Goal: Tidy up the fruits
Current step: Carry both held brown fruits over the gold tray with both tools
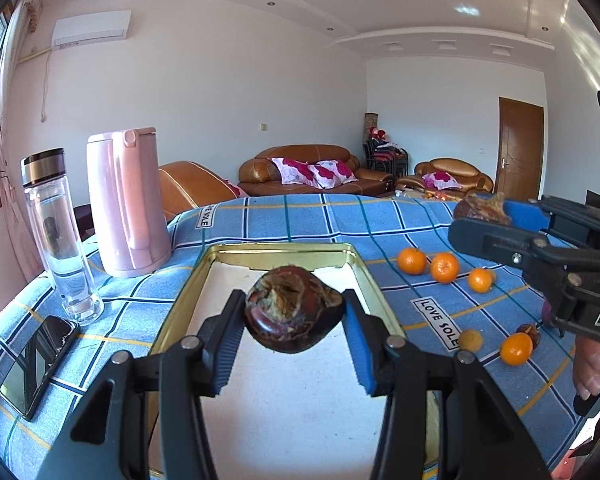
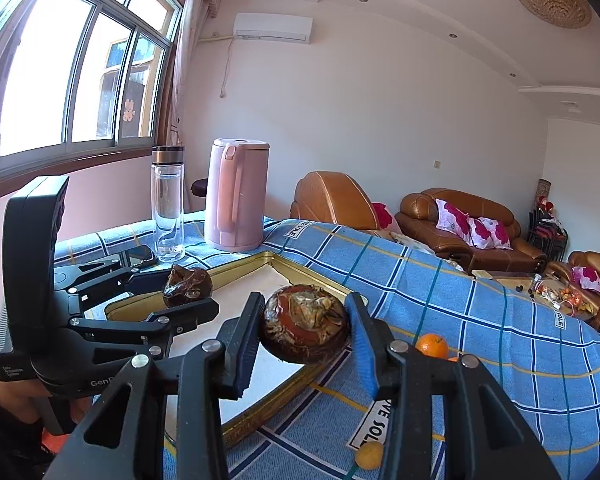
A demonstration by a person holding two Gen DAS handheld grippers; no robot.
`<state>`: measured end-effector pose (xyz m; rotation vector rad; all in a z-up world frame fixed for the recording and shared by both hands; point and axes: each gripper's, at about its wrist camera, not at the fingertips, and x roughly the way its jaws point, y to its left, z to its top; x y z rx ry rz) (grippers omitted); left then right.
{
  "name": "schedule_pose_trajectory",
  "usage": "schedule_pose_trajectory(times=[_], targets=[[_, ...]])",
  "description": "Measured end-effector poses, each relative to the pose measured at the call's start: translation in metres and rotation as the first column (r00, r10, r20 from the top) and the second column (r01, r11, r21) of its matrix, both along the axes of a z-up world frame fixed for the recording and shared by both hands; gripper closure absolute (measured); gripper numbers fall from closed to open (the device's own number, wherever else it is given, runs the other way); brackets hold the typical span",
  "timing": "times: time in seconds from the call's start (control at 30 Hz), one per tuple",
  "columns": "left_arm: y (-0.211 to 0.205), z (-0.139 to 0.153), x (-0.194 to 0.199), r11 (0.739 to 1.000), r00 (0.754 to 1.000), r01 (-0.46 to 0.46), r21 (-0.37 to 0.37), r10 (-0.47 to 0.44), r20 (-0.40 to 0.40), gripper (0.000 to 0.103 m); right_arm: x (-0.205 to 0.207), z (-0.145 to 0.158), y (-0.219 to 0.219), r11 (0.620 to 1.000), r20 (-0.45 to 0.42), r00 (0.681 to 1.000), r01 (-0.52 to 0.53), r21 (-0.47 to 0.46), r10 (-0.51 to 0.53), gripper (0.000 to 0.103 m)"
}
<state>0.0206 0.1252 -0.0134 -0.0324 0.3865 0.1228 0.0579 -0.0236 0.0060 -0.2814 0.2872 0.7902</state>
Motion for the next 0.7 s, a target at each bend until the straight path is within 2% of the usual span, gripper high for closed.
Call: schedule_pose_trajectory(times=[0.3, 0.7], targets=[[0.016, 0.001, 0.008, 1.0, 0.999, -0.023, 0.005, 0.023, -0.023, 0.053, 0.008, -0.006, 0.029, 0.999, -0.02, 0.999, -0.031, -0.028, 0.03, 0.06], [0.03, -0.004, 0.025, 0.999, 0.995, -0.041, 0.032, 0.044, -0.095, 0.053, 0.028, -0.018, 0.05, 0.997, -0.065, 0.997, -0.035, -0.064, 0.031, 0.06]])
